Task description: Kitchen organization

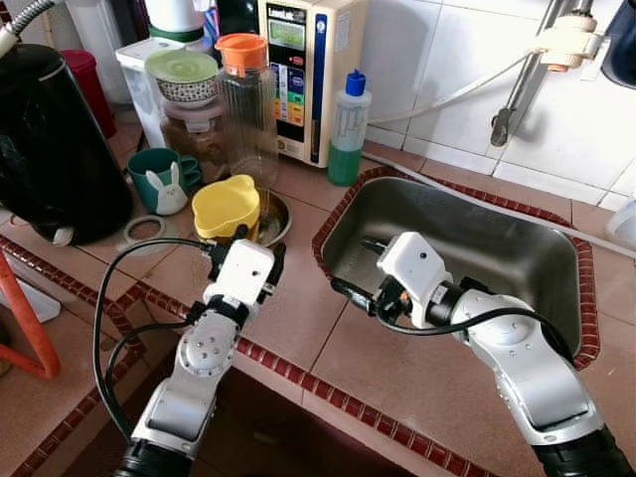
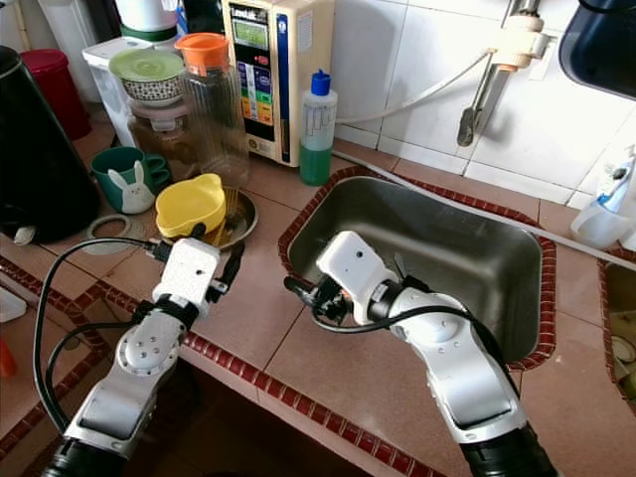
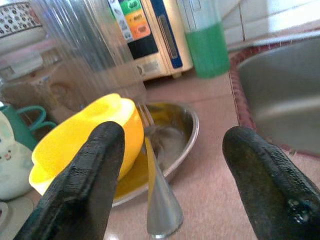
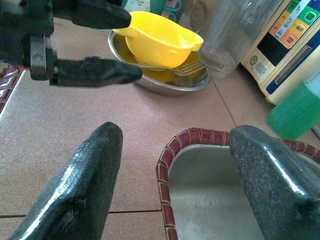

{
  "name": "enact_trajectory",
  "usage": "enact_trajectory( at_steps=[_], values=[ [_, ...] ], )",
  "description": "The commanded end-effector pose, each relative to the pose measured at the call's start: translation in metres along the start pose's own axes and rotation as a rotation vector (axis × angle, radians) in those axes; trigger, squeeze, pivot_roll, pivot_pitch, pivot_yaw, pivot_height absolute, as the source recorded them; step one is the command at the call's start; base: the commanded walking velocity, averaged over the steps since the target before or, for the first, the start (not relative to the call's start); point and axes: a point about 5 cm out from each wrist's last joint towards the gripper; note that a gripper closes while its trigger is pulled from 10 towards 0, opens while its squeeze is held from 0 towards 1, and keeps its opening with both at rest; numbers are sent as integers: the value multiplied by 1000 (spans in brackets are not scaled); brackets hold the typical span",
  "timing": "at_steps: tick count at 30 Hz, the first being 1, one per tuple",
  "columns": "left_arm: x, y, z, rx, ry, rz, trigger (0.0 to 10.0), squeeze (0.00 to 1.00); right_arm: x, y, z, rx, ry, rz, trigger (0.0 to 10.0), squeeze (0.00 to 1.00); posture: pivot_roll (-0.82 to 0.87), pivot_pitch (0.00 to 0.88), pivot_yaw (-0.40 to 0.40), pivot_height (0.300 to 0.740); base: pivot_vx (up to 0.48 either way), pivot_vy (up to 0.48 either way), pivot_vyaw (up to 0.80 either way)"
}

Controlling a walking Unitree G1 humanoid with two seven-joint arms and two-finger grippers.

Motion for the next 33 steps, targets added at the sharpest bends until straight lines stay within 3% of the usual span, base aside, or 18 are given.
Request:
enact_trajectory(
  at_steps=[1, 9, 13, 14, 15, 16, 26, 27, 28, 32, 33],
  values=[
    [1, 0, 0, 8, 2, 12, 10000, 1000, -1, 2, -1, -12, 4, 5, 10000, 0, 101, 3, 4, 740, 0, 0, 0],
    [1, -9, 0, 55, 17, -5, 10000, 1000, -2, 2, 0, -12, 6, 3, 10000, 0, 100, 5, 5, 740, 0, 0, 0],
    [2, -14, -1, 40, 26, -28, 10000, 1000, -2, 2, 0, -13, 5, 4, 10000, 0, 99, 5, 5, 740, 0, 0, 0],
    [3, -15, -1, 36, 30, -33, 10000, 255, -2, 2, 0, -13, 5, 4, 10000, 0, 97, 5, 5, 740, 0, 0, 0],
    [3, -16, -2, 34, 33, -34, 10000, 255, -2, 2, 0, -14, 5, 3, 10000, 0, 97, 5, 5, 740, 0, 0, 0],
    [4, -16, -2, 24, 38, -41, 10000, 0, -2, 2, 0, -13, 5, 3, 10000, 0, 97, 5, 5, 740, 0, 0, 0],
    [12, -22, 0, 2, 36, -61, 10000, 0, -3, 3, 0, -15, 2, 2, 10000, 0, 90, 7, 4, 740, 0, 0, 0],
    [13, -22, 0, 3, 32, -61, 6863, 0, -3, 3, 0, -16, 2, 2, 10000, 0, 90, 7, 4, 740, 0, 0, 0],
    [13, -22, 0, 3, 32, -61, 6863, 0, -3, 3, 0, -16, 2, 2, 10000, 0, 90, 7, 4, 740, 0, 0, 0],
    [18, -22, 0, 7, 20, -51, 627, 0, -3, 3, 0, -15, 2, 2, 10000, 0, 89, 7, 4, 740, 0, 0, 0],
    [20, -21, 0, 6, 22, -49, 627, 0, -3, 3, 0, -16, 2, 1, 10000, 0, 88, 8, 4, 740, 0, 0, 0]
  ],
)
Point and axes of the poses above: a point about 5 cm out from each wrist's last joint towards the gripper, its own x axis pointing out of the wrist towards the gripper, its own y axis along the axis of the wrist's last joint, z = x × y, and after that the axes turned 5 degrees about -x, right-handed
